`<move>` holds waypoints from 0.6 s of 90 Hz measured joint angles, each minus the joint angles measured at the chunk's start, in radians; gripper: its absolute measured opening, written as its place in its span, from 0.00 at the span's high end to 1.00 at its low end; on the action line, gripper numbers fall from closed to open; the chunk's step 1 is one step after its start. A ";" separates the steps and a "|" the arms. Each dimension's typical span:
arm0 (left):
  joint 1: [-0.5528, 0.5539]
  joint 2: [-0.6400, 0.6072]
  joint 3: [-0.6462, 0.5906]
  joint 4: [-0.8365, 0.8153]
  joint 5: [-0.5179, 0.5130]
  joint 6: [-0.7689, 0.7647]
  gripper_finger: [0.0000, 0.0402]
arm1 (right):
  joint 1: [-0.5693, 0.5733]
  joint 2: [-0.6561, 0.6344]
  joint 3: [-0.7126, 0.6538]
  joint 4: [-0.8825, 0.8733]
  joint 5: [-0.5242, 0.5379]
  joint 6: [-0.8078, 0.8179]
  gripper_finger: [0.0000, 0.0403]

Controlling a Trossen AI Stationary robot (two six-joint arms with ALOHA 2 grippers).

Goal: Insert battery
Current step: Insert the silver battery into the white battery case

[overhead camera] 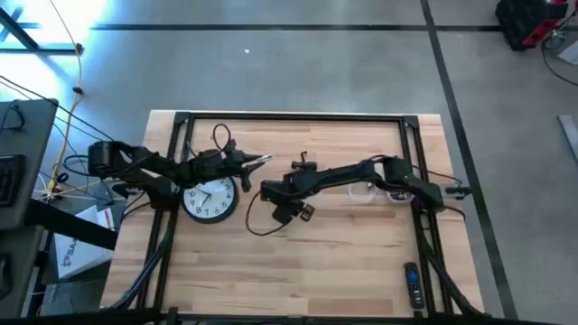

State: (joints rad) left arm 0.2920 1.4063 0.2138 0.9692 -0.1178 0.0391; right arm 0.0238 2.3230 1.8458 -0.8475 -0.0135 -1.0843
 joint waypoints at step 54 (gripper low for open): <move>-0.017 0.000 -0.003 0.023 -0.010 0.024 0.82 | 0.025 0.018 0.000 0.043 -0.123 0.006 0.69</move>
State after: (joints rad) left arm 0.2745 1.4067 0.2104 0.9924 -0.1274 0.0634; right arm 0.0489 2.3414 1.8458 -0.8040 -0.1365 -1.0788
